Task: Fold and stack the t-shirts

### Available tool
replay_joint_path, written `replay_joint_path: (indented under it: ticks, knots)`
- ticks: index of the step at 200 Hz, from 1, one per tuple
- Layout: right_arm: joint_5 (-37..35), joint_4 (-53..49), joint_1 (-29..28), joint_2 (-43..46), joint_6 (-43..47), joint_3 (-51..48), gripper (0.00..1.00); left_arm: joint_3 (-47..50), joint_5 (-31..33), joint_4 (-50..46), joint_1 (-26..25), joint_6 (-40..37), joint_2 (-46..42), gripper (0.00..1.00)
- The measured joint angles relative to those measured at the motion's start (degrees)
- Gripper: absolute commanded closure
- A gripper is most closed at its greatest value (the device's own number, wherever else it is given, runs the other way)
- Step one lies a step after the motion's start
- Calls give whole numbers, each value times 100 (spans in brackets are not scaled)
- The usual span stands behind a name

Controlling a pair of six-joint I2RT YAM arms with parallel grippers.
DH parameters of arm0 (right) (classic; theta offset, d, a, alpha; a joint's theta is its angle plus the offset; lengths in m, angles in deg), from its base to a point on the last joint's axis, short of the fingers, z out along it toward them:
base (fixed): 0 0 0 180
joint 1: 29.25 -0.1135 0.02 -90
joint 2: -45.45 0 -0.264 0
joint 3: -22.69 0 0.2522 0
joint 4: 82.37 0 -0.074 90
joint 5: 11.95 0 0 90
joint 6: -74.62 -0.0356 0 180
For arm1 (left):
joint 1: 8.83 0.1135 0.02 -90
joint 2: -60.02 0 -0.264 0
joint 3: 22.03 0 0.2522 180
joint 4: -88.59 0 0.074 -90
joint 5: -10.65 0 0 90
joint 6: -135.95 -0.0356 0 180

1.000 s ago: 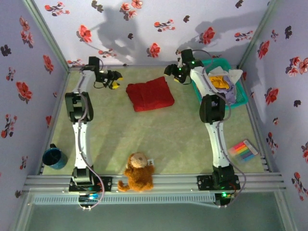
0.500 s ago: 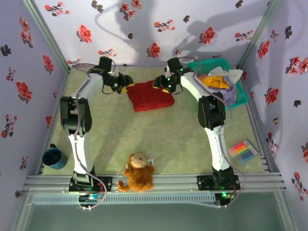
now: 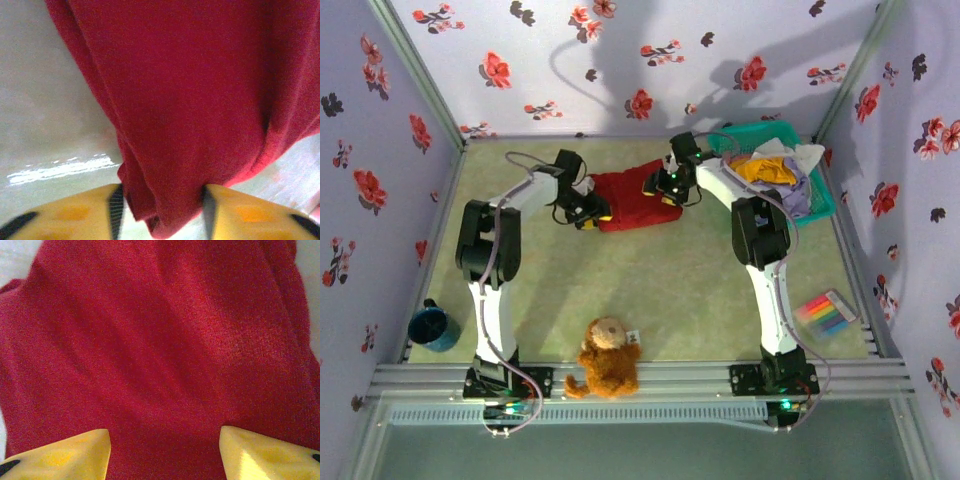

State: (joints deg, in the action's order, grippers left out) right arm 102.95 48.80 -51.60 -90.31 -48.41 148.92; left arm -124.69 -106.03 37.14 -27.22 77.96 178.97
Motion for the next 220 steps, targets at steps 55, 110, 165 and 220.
replay_joint_path:
  ticks: [55,110,165,220]
  knots:
    - [-2,350,50,221,-59,-557,40,374,-87,527,103,125,-13,100]
    - [7,422,70,511,-59,-1054,40,487,-260,339,557,-227,-173,100]
    - [96,446,76,562,-61,-1095,37,487,-503,114,562,-409,-181,63]
    - [280,439,111,1097,-319,-1119,33,321,-234,-562,586,-437,-870,55]
